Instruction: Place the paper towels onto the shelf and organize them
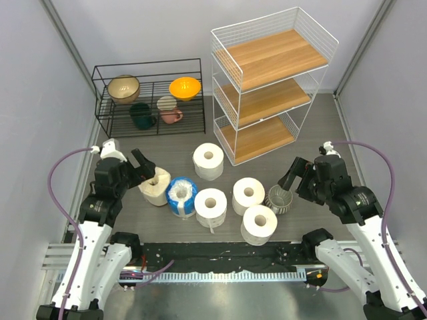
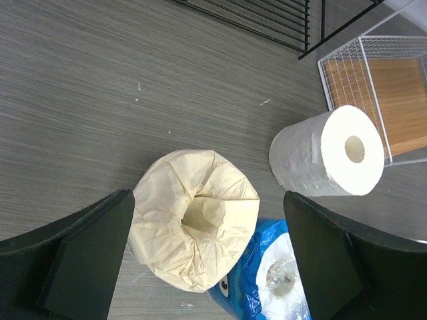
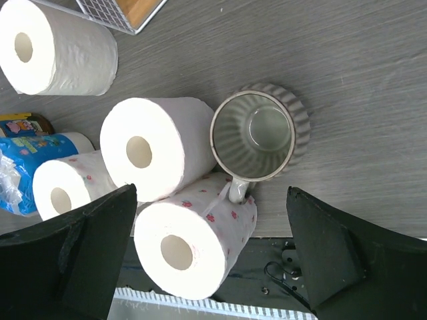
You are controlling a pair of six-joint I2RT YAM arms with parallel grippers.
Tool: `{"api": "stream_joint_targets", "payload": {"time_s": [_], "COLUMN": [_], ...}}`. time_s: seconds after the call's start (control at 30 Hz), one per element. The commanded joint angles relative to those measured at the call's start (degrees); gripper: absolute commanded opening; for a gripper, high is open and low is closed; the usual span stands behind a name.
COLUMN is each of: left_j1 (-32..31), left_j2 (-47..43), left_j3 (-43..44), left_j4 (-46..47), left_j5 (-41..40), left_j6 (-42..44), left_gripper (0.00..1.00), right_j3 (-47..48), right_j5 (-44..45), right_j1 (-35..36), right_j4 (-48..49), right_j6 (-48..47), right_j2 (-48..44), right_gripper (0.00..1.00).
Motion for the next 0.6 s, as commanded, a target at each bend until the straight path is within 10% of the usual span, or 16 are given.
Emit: {"api": "stream_joint_targets", "payload": {"time_s": [0.0,0.23,0.57], "left_j1": [-0.1,-0.1,-0.2], "left_j2": [0.0,0.4,-0.2], "left_j3": [0.5,0.4,0.3], "left_j4": [-0.5,-1.0,-1.6], "left_j5": [1.0,0.7,0.2], "left_j6": [1.5,1.8,1.9], "left_gripper": [1.0,1.0,1.0], "right_j3": [-0.4,1.9,8.5], "right_j5": [0.5,6.1,32.2], "right_j1": [0.8,6.9,41.2], "right_j4": [1.2,4.9,5.1], "right_j6": [3.4,7.5,23.3], "right_j2": [0.7,4.6,18.1], "right_gripper": [1.0,1.0,1.0]}}
